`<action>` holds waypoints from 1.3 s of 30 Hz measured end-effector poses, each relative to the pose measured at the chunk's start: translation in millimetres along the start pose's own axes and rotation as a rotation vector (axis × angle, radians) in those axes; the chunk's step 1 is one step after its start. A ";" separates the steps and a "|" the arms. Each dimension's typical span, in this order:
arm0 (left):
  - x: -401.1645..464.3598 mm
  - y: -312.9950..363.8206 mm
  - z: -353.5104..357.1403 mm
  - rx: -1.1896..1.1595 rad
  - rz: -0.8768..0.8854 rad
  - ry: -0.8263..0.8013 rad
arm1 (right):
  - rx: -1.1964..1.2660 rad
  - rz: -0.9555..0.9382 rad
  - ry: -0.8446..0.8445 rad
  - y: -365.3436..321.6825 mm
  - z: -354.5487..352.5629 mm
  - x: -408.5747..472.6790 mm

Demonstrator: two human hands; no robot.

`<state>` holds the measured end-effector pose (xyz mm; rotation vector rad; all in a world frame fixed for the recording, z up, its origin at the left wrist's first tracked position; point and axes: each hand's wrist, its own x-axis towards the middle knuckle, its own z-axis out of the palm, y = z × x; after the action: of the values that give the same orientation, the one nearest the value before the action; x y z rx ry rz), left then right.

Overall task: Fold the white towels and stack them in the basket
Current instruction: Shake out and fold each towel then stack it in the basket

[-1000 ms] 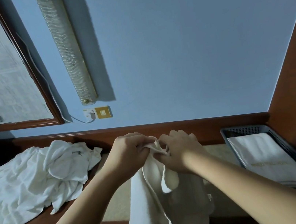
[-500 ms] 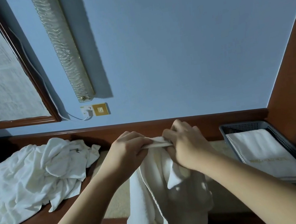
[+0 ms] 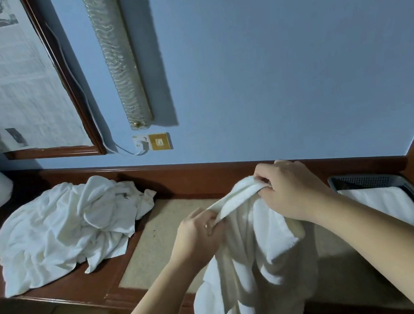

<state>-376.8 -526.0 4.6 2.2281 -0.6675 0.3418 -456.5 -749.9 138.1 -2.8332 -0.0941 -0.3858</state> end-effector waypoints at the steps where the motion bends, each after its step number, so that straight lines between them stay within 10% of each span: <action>1: -0.1 -3.4 0.7 0.011 -0.001 0.017 | -0.007 0.008 -0.007 2.4 0.6 0.8; 8: -12.7 -47.4 4.5 0.191 0.173 -0.061 | 0.034 0.014 0.071 12.8 -2.9 7.0; 39: -43.9 -71.8 -42.3 0.183 -0.032 -0.040 | -0.007 0.115 -0.052 38.2 11.9 6.2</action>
<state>-374.1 -438.4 -29.7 2.4226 -0.6429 0.3556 -443.6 -783.1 118.7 -2.8394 0.0601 -0.2877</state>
